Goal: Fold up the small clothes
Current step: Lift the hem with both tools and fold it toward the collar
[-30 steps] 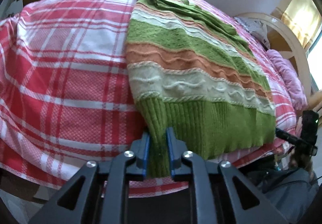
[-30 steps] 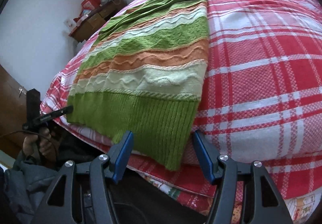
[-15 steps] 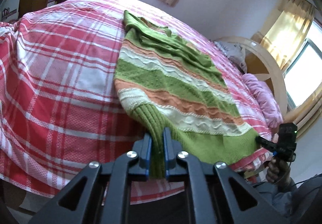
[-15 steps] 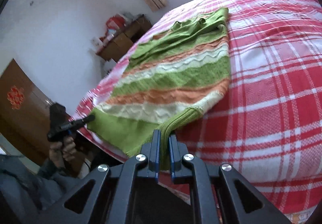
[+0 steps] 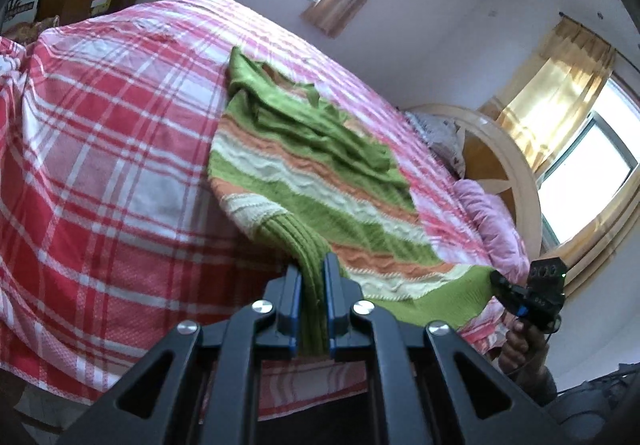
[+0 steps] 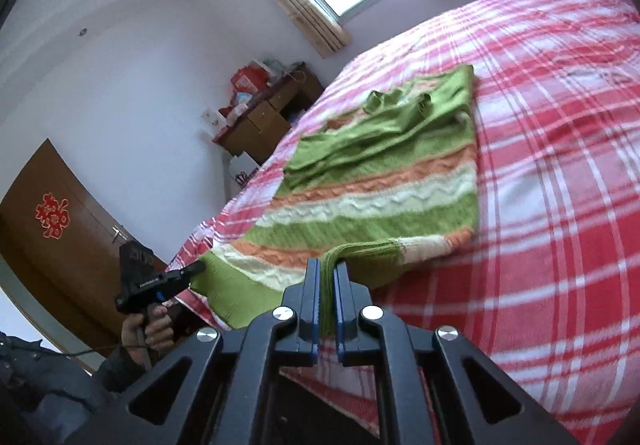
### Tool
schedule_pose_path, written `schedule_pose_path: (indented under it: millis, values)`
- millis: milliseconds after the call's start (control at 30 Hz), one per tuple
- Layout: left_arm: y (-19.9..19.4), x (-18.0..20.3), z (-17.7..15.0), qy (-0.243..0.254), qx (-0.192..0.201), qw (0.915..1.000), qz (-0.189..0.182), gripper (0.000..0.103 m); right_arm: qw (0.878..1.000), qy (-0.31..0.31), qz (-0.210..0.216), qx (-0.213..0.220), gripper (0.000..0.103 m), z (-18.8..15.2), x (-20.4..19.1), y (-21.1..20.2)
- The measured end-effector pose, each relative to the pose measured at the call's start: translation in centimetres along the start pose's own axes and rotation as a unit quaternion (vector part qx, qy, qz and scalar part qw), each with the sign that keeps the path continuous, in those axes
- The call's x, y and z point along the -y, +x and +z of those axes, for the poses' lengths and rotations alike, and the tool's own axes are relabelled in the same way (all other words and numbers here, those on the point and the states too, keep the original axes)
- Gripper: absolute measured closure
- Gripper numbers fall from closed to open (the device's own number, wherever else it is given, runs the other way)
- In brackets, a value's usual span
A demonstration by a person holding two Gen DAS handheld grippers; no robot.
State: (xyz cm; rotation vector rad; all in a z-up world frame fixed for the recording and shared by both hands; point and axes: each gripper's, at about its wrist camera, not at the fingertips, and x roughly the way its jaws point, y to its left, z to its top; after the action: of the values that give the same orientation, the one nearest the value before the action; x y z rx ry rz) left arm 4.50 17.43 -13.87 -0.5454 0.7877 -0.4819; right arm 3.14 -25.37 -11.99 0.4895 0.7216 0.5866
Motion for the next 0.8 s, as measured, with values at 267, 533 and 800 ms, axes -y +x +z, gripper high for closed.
schedule_pose_path:
  millis: [267, 533, 800]
  values:
    - [0.3, 0.6, 2.0, -0.002, 0.020, 0.9997, -0.015, 0.094, 1.000, -0.008, 0.008, 0.025, 0.098, 2.2, -0.5, -0.3]
    - [1.0, 1.1, 4.6, -0.010, 0.046, 0.9987, -0.022, 0.094, 0.999, -0.005, 0.018, 0.050, 0.098, 5.1, 0.0, -0.1]
    - [2.6, 1.3, 7.9, -0.015, 0.064, 0.9976, -0.023, 0.094, 0.996, -0.020, 0.023, 0.082, 0.098, 9.1, 0.2, 0.0]
